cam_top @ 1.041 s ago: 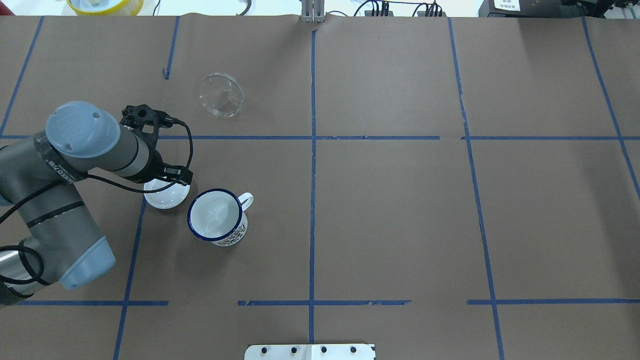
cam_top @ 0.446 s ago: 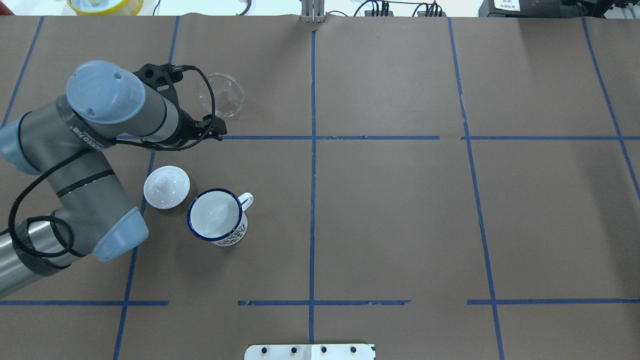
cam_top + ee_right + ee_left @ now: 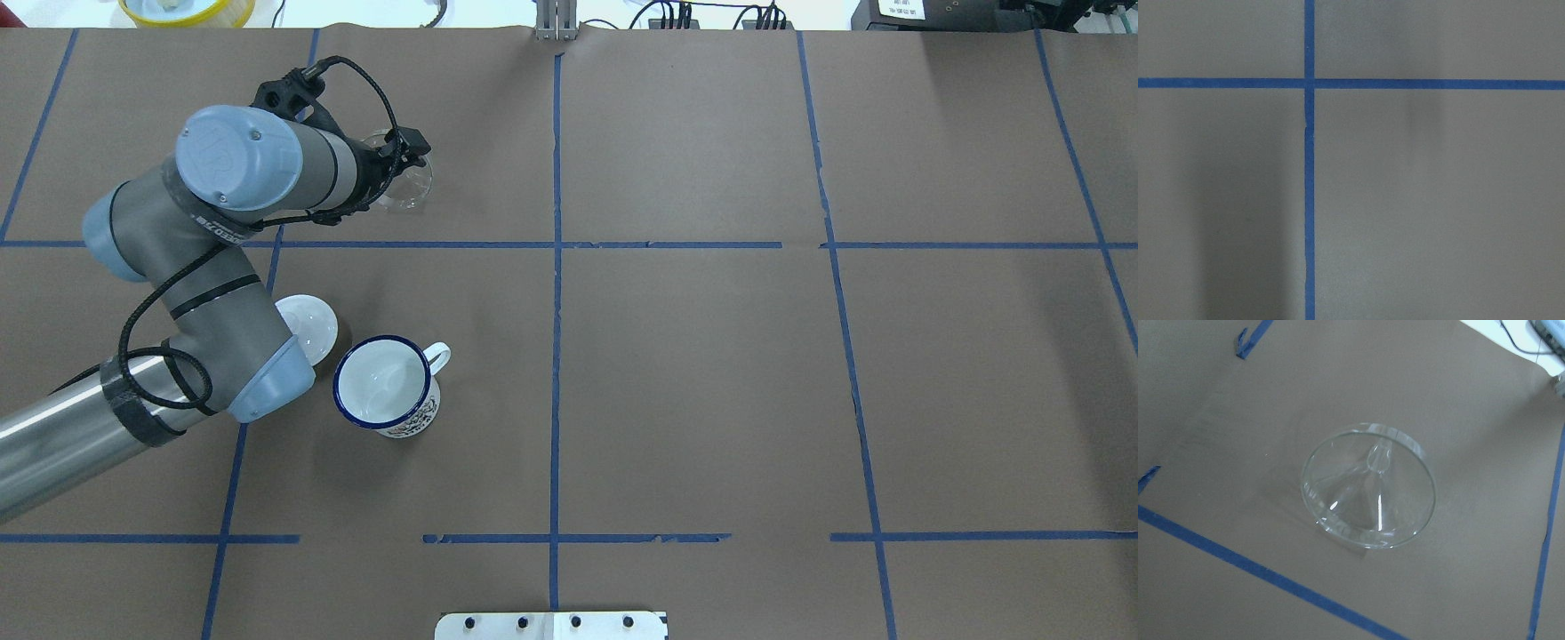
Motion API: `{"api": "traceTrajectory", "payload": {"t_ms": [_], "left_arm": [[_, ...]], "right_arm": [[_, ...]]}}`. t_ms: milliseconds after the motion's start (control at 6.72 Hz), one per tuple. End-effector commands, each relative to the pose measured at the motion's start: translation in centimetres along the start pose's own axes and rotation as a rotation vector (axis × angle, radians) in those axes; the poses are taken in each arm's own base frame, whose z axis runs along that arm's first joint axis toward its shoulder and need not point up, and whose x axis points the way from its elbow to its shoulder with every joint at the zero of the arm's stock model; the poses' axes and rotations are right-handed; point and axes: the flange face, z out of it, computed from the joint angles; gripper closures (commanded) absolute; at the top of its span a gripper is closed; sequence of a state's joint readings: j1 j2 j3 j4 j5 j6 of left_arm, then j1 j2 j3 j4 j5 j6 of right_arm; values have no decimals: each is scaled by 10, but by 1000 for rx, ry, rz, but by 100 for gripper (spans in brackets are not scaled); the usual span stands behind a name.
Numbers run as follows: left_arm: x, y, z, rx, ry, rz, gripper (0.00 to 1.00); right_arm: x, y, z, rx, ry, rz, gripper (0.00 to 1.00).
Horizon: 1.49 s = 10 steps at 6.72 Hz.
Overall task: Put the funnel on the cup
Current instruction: 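Release the lid and move the left gripper to the glass funnel, then grasp the clear glass funnel with the left gripper and lift it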
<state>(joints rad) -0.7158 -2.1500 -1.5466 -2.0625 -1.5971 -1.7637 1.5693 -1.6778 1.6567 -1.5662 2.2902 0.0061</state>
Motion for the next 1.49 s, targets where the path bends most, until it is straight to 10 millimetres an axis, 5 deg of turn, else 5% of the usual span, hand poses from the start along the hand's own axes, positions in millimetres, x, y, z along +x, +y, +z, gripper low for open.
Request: {"api": "traceTrajectory", "payload": {"t_ms": [0, 595, 744, 893, 1041, 1190, 1339], "left_arm": [[13, -9, 46, 96, 36, -94, 0], [-9, -22, 83, 136, 78, -96, 0], [-4, -22, 87, 147, 78, -98, 14], [-1, -21, 86, 146, 81, -98, 40], [3, -21, 85, 145, 87, -97, 77], [4, -20, 84, 144, 91, -98, 100], [6, -27, 80, 142, 119, -104, 100]], "right_arm": [[0, 0, 0, 0, 0, 0, 0], [0, 0, 0, 0, 0, 0, 0], [0, 0, 0, 0, 0, 0, 0], [1, 0, 1, -1, 0, 1, 0], [0, 0, 0, 0, 0, 0, 0], [0, 0, 0, 0, 0, 0, 0], [0, 0, 0, 0, 0, 0, 0]]}}
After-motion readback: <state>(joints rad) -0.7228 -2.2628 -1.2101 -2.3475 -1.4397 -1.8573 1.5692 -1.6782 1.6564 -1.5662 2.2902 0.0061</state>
